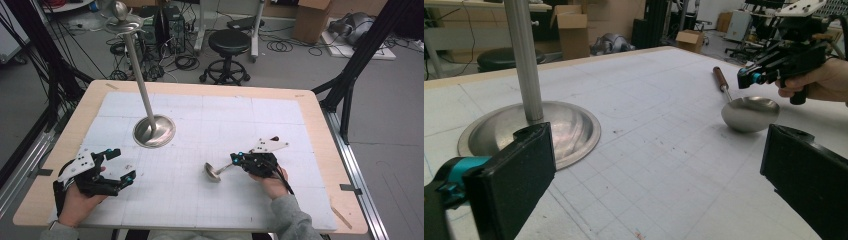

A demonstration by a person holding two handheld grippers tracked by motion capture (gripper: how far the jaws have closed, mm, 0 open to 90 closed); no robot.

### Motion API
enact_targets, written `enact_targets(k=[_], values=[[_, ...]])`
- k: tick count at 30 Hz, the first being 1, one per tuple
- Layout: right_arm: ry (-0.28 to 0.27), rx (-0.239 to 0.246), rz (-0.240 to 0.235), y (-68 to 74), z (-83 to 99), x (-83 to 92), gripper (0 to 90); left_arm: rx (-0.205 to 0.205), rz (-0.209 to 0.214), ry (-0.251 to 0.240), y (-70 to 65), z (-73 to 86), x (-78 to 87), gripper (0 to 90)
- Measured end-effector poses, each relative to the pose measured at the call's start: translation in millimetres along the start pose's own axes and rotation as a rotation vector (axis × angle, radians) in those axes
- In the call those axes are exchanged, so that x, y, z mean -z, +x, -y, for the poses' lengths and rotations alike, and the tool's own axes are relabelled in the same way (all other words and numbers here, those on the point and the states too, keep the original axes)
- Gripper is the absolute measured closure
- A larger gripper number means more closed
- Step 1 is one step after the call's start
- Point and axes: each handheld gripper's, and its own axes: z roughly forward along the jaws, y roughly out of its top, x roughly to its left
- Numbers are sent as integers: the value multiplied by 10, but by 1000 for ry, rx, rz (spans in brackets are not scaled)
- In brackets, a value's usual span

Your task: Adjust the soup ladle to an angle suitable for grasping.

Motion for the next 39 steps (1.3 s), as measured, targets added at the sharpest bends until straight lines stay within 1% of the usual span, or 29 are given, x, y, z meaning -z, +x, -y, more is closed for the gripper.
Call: enact_targets(k=[1, 3, 4, 8, 10, 11, 14, 16, 18, 21, 23, 26, 28, 29, 30, 34, 35, 37, 39], values=[[16, -6, -2, 3, 3, -25, 897, 0, -1, 2, 0, 1, 1, 17], [25, -4, -2, -1, 9, -52, 897, 0, 0, 4, 2, 3, 1, 17], [45, -6, -4, -2, 17, -103, 897, -3, 0, 7, 5, 4, 3, 17], [51, -5, -2, 1, 4, -176, 897, 1, 1, 12, 4, 7, -3, 17], [61, -15, -6, 10, -11, -207, 897, 1, 2, 14, 5, 10, -7, 17], [66, -11, -9, 11, -19, -236, 897, 1, 1, 15, 5, 11, -8, 17], [85, -9, 0, 24, -41, -304, 897, 4, 2, 19, 2, 14, -11, 17], [88, -21, -3, 35, -61, -347, 898, 4, 1, 19, 0, 16, -12, 17], [103, -21, 0, 47, -78, -399, 898, 1, 3, 24, 3, 18, -11, 17], [145, -7, 5, 68, -91, -472, 898, 4, 3, 29, 0, 23, -11, 17], [161, 10, 11, 77, -100, -499, 898, 4, 4, 37, 2, 27, -8, 17], [191, 18, 19, 86, -104, -526, 898, 6, 4, 44, -1, 32, -7, 17], [223, 40, 24, 107, -105, -559, 898, 2, 5, 43, -2, 32, -8, 17], [228, 53, 32, 125, -107, -562, 898, 2, 5, 43, -2, 32, -7, 17], [229, 53, 31, 124, -106, -561, 899, 3, 5, 44, -3, 33, -6, 17], [226, 29, 22, 102, -100, -550, 899, 1, 5, 46, -1, 34, -7, 17], [233, 17, 21, 99, -99, -542, 899, 3, 6, 46, -3, 35, -8, 17], [230, -7, 12, 80, -92, -530, 899, 0, 5, 50, 0, 35, -8, 17], [233, -45, 0, 54, -82, -511, 899, 2, 6, 54, -2, 38, -10, 17]])
